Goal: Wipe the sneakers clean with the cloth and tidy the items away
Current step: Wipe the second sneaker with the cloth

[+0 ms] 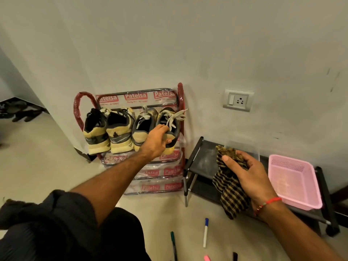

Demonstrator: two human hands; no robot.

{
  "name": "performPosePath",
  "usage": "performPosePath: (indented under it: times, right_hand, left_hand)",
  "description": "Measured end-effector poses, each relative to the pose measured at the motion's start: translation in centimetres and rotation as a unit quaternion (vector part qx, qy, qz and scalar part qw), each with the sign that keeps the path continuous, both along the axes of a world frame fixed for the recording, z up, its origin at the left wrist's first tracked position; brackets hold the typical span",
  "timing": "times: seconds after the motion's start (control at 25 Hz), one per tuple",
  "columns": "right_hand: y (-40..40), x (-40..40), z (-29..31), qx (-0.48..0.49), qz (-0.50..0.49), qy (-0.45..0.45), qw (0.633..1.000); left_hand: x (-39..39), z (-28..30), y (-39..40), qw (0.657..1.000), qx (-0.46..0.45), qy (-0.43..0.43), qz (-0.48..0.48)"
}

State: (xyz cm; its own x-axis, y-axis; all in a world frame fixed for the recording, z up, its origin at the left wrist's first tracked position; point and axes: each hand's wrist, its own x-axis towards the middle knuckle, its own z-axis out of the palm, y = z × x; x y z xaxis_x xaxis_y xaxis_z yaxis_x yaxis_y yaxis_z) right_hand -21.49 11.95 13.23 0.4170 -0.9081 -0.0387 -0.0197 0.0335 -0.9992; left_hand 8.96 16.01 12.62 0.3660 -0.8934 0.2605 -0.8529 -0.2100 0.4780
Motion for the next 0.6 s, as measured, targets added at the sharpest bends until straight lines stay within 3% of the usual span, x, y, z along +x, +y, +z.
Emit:
performPosePath:
  times: [0.16,0.32,0.6]
  right_hand:
    - [-0.8,0.1,-0.4,-0.002,-0.009,-0.004,1.0]
    - [-1.1,0.0,-1.1,-0.001,-0.01,0.01,1.0]
    - [-0.5,0.1,-1.0,-0.012,0.002,0.011,1.0]
  left_hand:
    - [1.2,-1.7,-3.7,0.997,-0.001,0.0,0.073]
    - [1.1,-1.8,-3.9,0.963,0.036,-0.244,0.109]
    - [4.8,-0.7,-0.5,0.959,0.149,-0.177,0.161]
